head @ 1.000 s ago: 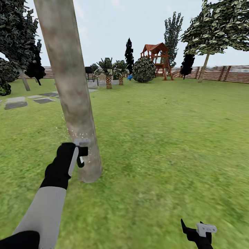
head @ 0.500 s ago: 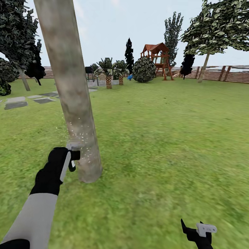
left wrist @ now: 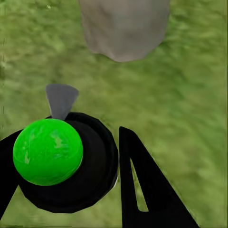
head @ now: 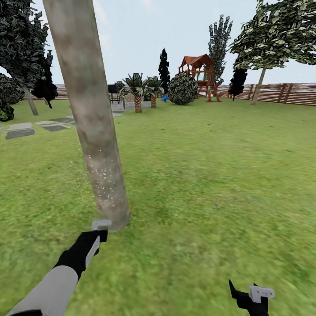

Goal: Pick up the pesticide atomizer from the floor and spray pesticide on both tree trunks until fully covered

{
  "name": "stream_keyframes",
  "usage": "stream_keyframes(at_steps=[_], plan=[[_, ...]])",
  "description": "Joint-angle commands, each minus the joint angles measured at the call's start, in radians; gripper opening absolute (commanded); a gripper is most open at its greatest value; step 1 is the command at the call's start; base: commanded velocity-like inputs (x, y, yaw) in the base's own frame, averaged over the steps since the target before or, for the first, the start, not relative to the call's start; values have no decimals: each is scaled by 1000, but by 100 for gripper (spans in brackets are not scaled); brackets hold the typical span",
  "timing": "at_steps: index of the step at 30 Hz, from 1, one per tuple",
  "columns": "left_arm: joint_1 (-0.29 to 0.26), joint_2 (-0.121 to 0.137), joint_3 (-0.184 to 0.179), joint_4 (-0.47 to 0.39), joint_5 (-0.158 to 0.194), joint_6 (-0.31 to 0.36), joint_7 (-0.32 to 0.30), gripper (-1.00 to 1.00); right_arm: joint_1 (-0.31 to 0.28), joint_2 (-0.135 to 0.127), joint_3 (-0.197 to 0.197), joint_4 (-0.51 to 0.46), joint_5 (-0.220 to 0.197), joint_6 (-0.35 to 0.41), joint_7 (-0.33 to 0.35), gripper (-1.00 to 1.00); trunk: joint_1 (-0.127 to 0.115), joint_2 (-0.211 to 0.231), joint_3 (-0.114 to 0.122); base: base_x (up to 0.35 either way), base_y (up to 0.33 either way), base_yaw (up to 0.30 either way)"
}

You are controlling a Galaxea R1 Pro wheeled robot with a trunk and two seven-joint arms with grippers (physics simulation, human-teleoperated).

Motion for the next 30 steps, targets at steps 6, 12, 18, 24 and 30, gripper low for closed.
stream_keyframes(at_steps=[6,12,18,24,30], plan=[[2,1,-1,125,4,-110,22,-100,0,0,0,1,0,0,0,100,0,0,0,0,0,0],[3,-1,-1,136,5,-132,25,-100,0,0,-1,0,-2,0,0,100,0,0,0,0,-227,0],[3,-2,-1,136,4,-132,25,-100,0,0,0,1,-2,0,0,100,0,0,0,0,-270,0],[3,0,0,137,3,-132,25,-100,0,0,-1,1,-2,-1,0,100,0,0,0,0,-270,7],[3,3,0,137,4,-132,25,-100,0,0,0,1,-1,0,0,100,0,0,0,2,-266,222]])
